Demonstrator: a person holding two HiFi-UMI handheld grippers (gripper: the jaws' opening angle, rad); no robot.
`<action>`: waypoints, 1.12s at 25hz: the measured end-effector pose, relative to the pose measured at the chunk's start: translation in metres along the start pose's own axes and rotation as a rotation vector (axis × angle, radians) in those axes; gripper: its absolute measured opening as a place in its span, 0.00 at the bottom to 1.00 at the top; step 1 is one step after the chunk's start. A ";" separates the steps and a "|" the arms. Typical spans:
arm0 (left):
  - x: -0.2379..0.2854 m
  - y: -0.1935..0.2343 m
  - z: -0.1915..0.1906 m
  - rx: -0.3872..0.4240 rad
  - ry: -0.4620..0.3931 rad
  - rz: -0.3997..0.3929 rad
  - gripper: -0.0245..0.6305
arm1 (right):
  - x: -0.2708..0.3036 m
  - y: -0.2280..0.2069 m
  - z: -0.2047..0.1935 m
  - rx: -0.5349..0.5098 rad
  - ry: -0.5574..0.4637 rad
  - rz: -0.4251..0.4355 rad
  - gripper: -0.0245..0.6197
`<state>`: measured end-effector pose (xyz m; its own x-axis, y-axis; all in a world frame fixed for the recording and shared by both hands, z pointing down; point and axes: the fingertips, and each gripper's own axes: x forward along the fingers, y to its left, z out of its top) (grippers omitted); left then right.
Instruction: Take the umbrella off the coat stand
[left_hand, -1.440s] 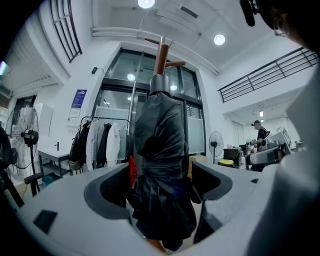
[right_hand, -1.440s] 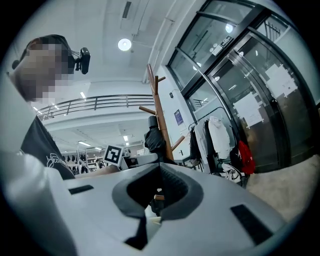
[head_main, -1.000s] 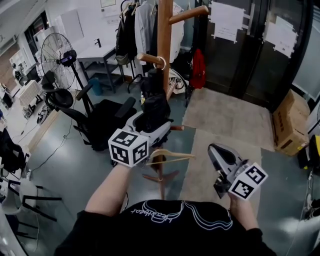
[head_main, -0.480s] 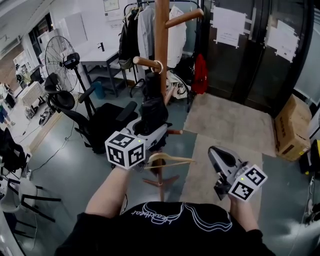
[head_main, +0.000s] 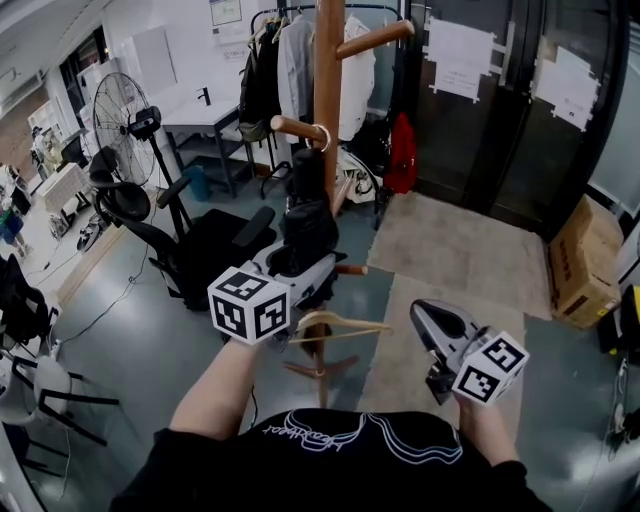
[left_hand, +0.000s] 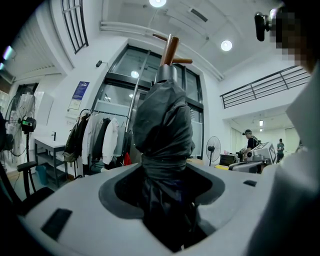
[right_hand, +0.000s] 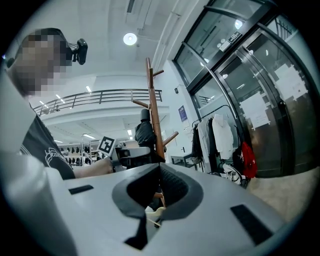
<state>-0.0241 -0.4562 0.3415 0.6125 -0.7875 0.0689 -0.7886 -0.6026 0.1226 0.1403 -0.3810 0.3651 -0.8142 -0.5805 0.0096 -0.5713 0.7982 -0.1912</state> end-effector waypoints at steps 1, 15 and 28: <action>-0.001 0.000 0.000 -0.004 -0.002 -0.002 0.41 | 0.001 0.001 0.000 0.000 0.002 0.004 0.04; -0.023 -0.004 0.015 -0.025 -0.010 -0.035 0.41 | 0.017 0.032 0.003 -0.016 0.005 0.019 0.04; -0.047 -0.011 0.036 -0.033 -0.027 -0.092 0.41 | 0.037 0.077 0.009 0.008 -0.010 0.034 0.04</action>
<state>-0.0465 -0.4171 0.3014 0.6800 -0.7326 0.0295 -0.7268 -0.6682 0.1593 0.0671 -0.3420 0.3418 -0.8320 -0.5548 -0.0071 -0.5426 0.8162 -0.1987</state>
